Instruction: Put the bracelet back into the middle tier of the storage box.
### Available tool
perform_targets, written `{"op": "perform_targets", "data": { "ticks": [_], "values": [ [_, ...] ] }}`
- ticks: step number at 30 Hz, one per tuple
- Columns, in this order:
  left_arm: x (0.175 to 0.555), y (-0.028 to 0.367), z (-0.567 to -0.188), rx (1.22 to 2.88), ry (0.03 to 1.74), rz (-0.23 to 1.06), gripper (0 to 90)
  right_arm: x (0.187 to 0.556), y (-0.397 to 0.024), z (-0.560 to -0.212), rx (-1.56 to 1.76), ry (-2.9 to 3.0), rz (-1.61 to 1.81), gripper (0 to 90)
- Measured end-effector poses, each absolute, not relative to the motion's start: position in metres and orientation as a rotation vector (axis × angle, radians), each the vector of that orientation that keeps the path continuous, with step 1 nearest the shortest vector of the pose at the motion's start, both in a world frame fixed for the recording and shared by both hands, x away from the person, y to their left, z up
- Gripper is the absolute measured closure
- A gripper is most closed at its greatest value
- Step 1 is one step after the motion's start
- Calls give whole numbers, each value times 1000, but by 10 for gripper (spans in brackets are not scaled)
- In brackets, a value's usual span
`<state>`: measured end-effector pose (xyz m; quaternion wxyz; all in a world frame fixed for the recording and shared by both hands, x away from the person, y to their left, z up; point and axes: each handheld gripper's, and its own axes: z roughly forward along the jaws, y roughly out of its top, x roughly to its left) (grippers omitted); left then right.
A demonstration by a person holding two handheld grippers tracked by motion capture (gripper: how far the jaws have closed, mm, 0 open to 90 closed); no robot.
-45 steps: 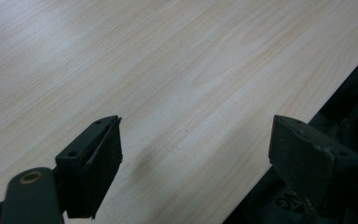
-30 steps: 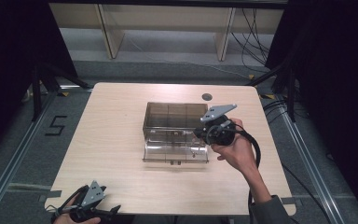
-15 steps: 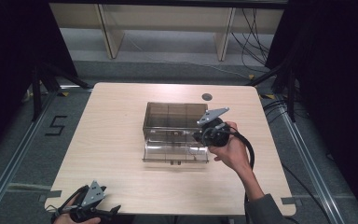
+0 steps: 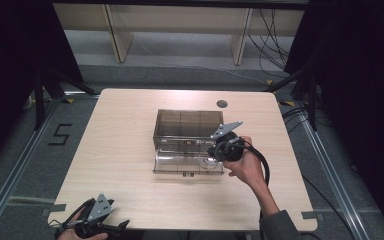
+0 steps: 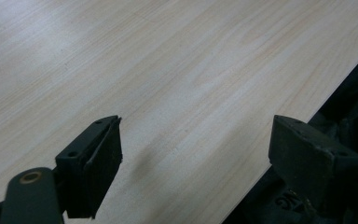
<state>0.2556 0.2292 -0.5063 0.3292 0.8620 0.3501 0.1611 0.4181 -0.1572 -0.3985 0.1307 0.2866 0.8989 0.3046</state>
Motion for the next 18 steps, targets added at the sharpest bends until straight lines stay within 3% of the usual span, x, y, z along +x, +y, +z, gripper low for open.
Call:
{"op": "perform_targets", "data": {
  "ticks": [18],
  "values": [
    [256,229,-506,2254,914,419,171,420,-148,-427,905,2667,836,847]
  ]
}}
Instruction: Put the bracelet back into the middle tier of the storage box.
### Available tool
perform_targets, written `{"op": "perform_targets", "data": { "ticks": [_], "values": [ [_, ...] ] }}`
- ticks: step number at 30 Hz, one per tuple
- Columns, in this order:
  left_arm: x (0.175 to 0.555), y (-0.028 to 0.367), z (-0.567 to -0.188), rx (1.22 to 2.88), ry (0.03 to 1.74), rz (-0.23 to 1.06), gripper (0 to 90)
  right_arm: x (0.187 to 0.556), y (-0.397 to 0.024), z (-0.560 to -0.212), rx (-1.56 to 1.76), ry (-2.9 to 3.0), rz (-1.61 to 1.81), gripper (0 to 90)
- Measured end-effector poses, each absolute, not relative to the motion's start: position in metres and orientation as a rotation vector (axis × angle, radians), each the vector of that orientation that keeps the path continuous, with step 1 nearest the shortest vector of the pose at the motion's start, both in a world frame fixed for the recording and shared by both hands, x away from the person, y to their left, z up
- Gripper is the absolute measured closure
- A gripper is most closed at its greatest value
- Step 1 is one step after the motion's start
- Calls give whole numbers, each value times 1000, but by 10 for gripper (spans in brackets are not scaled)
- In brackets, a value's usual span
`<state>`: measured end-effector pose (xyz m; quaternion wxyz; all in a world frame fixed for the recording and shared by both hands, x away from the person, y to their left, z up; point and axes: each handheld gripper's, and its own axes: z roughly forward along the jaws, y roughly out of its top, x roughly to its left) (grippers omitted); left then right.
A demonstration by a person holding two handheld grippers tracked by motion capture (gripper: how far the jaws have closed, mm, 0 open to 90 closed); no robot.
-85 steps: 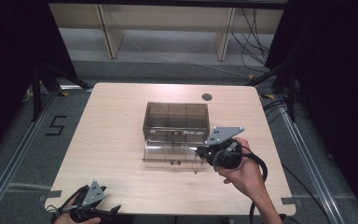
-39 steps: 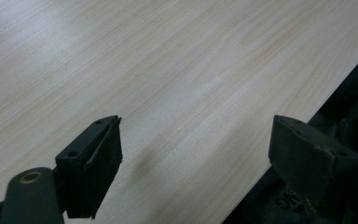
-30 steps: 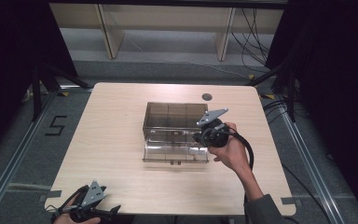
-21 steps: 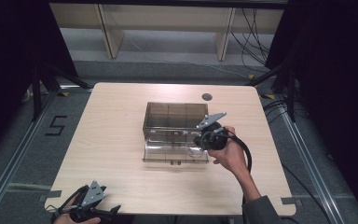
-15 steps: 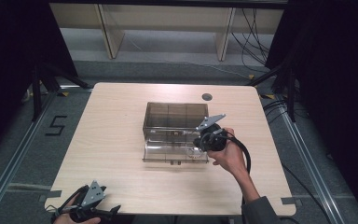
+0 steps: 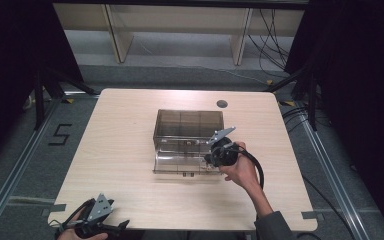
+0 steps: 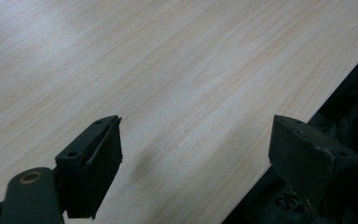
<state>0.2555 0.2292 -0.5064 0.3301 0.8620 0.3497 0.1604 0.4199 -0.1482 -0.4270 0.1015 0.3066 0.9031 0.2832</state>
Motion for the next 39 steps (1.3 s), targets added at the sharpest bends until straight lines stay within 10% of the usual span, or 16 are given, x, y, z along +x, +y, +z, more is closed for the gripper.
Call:
{"op": "perform_targets", "data": {
  "ticks": [23,39],
  "values": [
    [256,229,-506,2255,917,419,172,431,-145,-448,913,2717,799,834],
    [255,229,-507,2248,920,436,171,424,-162,-437,1005,2561,912,563]
  ]
}}
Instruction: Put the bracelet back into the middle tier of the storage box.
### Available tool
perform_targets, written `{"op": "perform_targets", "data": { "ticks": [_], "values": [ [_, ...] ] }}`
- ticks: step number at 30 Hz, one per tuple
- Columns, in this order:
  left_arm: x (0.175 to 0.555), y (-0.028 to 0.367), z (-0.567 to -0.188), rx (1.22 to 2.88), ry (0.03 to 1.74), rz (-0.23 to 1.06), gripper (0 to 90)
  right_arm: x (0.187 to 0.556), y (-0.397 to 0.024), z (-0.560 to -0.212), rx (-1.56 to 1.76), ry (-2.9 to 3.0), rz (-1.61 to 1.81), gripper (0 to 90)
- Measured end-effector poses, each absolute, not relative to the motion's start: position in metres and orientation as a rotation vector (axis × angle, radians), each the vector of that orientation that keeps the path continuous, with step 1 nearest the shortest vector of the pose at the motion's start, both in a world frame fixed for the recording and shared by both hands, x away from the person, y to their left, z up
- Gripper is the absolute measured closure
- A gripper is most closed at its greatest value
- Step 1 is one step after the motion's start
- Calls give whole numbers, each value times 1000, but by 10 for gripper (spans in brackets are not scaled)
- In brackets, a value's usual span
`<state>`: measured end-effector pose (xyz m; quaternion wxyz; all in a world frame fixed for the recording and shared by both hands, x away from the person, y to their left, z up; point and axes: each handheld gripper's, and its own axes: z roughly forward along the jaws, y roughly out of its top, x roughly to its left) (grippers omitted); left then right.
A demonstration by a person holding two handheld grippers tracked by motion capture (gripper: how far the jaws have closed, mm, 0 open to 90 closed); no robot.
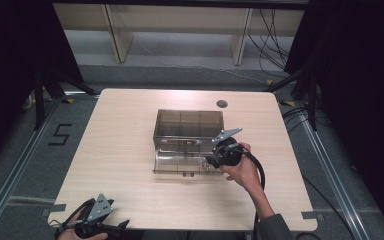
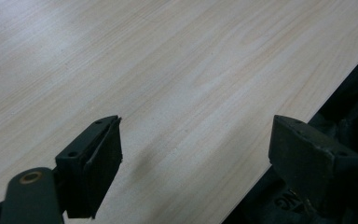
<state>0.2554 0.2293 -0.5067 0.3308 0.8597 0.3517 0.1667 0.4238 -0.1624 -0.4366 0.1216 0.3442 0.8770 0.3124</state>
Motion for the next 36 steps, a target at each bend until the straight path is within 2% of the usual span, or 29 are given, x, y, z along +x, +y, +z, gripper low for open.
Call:
{"op": "perform_targets", "data": {
  "ticks": [3,14,20,36],
  "values": [
    [256,229,-507,2251,920,422,171,420,-164,-436,1044,2560,924,557],
    [255,229,-506,2251,928,424,171,405,-182,-438,1073,2506,1015,397],
    [255,229,-506,2255,923,431,172,399,-185,-437,1095,2489,1019,340],
    [255,228,-507,2235,920,437,172,389,-188,-434,1113,2454,1045,300]
  ]
}}
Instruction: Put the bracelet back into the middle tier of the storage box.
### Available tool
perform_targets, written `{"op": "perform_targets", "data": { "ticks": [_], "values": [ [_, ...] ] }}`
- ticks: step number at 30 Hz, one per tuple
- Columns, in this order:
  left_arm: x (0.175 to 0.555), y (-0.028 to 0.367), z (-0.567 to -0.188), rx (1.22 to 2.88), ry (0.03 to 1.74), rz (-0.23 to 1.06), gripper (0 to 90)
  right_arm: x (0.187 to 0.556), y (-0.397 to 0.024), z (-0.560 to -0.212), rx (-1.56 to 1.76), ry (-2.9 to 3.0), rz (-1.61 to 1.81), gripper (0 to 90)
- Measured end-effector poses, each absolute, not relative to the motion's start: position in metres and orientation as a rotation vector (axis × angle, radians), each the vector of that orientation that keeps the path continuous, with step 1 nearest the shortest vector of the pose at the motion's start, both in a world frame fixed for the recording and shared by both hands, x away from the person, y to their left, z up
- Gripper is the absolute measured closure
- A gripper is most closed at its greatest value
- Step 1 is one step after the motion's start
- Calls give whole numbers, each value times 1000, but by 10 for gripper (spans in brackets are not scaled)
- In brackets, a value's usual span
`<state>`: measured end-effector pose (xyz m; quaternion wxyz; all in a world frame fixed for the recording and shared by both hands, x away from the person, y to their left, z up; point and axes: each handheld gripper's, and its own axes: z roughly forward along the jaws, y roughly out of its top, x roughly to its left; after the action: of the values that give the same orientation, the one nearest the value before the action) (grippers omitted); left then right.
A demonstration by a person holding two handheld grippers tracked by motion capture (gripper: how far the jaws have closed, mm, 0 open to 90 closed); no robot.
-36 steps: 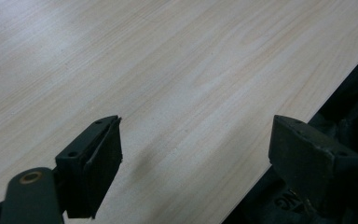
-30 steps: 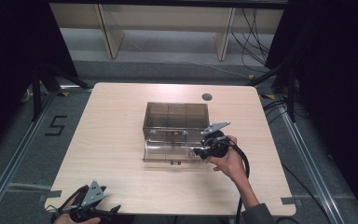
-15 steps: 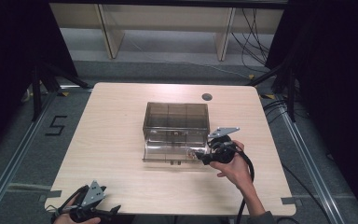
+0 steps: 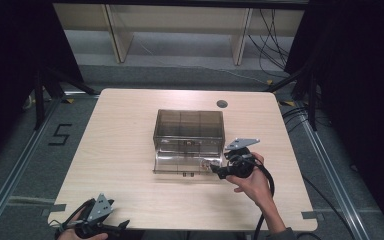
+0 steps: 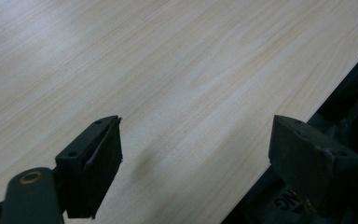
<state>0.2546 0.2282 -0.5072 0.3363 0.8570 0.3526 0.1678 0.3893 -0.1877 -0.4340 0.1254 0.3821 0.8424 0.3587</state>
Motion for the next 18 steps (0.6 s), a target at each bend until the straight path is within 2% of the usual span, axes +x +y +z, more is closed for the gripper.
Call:
{"op": "perform_targets", "data": {
  "ticks": [18],
  "values": [
    [256,230,-506,2257,889,448,172,377,-184,-437,1104,2463,1071,280]
  ]
}}
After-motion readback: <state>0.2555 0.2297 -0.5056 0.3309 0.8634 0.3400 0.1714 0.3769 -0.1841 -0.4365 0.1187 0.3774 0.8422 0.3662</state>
